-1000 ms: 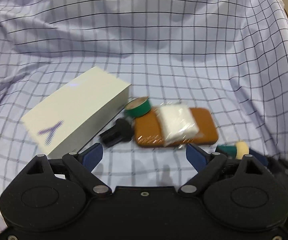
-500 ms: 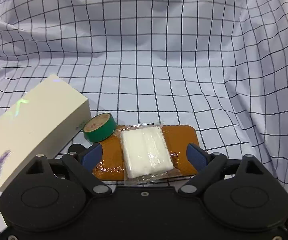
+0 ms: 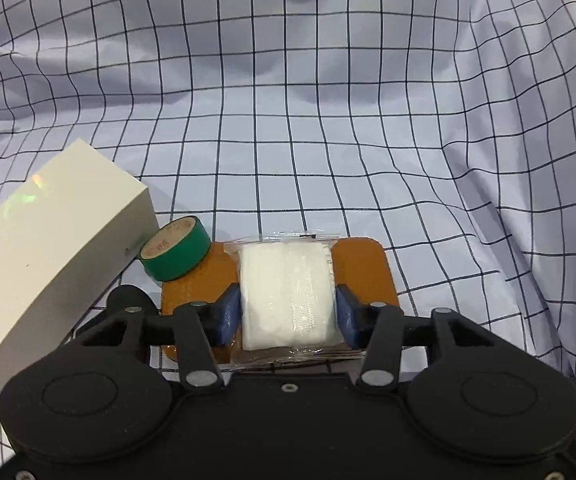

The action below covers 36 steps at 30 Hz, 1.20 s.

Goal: Organize soft objects
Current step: 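Lift the packet and sponge and carry both toward the woven basket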

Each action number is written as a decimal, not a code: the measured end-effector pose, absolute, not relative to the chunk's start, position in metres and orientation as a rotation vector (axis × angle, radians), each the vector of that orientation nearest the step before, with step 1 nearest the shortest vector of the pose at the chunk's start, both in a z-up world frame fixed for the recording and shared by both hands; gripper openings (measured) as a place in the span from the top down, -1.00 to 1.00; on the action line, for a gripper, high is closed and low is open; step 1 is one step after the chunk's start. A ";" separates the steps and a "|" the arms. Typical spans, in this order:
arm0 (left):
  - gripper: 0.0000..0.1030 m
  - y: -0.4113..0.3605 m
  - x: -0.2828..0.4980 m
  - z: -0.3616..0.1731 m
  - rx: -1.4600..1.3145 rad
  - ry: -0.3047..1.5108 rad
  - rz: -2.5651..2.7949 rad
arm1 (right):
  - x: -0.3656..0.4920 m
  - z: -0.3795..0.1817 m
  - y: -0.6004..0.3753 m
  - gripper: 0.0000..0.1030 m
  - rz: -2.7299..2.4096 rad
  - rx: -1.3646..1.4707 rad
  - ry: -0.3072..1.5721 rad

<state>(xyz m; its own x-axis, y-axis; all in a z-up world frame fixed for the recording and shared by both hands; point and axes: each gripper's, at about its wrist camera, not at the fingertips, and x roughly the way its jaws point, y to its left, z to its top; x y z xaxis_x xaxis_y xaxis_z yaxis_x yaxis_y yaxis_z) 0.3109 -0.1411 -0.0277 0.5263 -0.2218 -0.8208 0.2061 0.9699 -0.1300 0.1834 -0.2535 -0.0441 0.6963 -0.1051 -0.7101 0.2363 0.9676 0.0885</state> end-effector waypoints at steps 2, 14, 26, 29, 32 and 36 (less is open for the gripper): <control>0.07 -0.139 0.306 -0.023 -0.019 0.971 -0.255 | 0.181 -0.041 -0.253 -0.14 -0.194 0.177 0.774; 0.07 -0.083 0.241 0.023 -0.053 0.900 -0.249 | 0.134 0.000 -0.236 -0.14 -0.150 0.160 0.697; 0.06 -0.029 0.143 0.042 -0.057 0.871 -0.170 | 0.039 0.038 -0.205 -0.14 -0.019 0.168 0.631; 0.06 -0.020 0.123 0.040 -0.074 0.875 -0.157 | 0.019 0.040 -0.199 -0.14 0.011 0.169 0.628; 0.06 -0.013 0.104 0.038 -0.089 0.871 -0.146 | 0.001 0.040 -0.193 -0.14 0.041 0.169 0.630; 0.06 -0.007 0.081 0.034 -0.104 0.866 -0.127 | -0.018 0.040 -0.187 -0.14 0.071 0.173 0.626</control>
